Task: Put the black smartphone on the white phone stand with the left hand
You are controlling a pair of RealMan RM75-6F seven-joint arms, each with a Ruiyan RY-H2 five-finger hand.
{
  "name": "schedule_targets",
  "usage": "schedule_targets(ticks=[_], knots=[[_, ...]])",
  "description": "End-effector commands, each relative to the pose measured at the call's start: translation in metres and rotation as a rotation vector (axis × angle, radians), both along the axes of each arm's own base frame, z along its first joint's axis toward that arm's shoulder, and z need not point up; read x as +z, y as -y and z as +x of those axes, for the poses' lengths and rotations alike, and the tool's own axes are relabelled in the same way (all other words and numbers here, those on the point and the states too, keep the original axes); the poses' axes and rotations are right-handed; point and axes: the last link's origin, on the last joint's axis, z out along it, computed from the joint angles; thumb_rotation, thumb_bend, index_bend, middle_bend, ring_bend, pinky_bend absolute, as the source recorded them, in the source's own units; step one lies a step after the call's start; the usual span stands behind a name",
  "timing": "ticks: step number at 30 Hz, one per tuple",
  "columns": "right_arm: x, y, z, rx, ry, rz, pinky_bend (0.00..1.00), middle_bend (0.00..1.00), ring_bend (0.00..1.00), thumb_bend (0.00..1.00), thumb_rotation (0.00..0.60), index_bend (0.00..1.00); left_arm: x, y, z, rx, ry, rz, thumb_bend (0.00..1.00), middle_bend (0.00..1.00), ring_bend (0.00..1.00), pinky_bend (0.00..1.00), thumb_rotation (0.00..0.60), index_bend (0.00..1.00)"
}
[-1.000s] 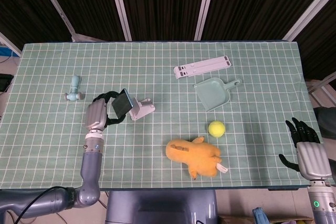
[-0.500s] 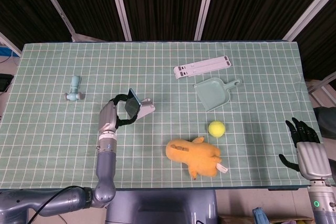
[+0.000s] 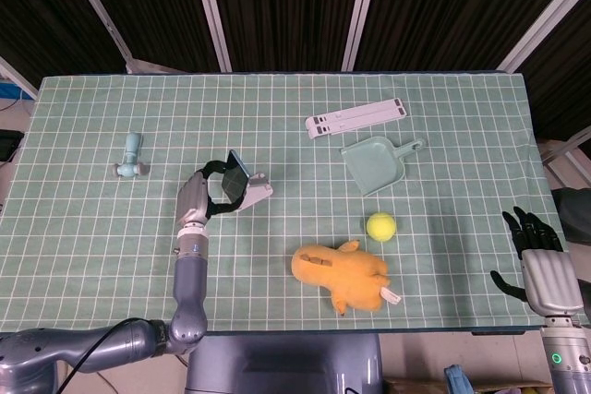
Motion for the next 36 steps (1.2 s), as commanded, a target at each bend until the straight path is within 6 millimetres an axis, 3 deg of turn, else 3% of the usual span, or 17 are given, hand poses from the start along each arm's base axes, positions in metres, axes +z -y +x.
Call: schedule_targets(ticks=[1, 14, 36], knots=[[0.000, 0.000, 0.000, 0.000, -0.001, 0.000, 0.13, 0.00, 0.00, 0.30, 0.600, 0.01, -0.002, -0.001, -0.002, 0.000, -0.004, -0.004, 0.47, 0.57, 0.18, 0.20, 0.600, 0.51], [0.000, 0.000, 0.000, -0.002, 0.000, 0.001, 0.13, 0.00, 0.00, 0.30, 0.600, 0.01, -0.013, -0.005, -0.007, 0.003, 0.028, -0.048, 0.47, 0.57, 0.18, 0.21, 0.600, 0.51], [0.000, 0.000, 0.000, -0.003, 0.001, 0.001, 0.13, 0.00, 0.00, 0.30, 0.600, 0.01, -0.012, -0.008, -0.013, -0.016, -0.002, -0.053, 0.47, 0.57, 0.18, 0.21, 0.600, 0.50]])
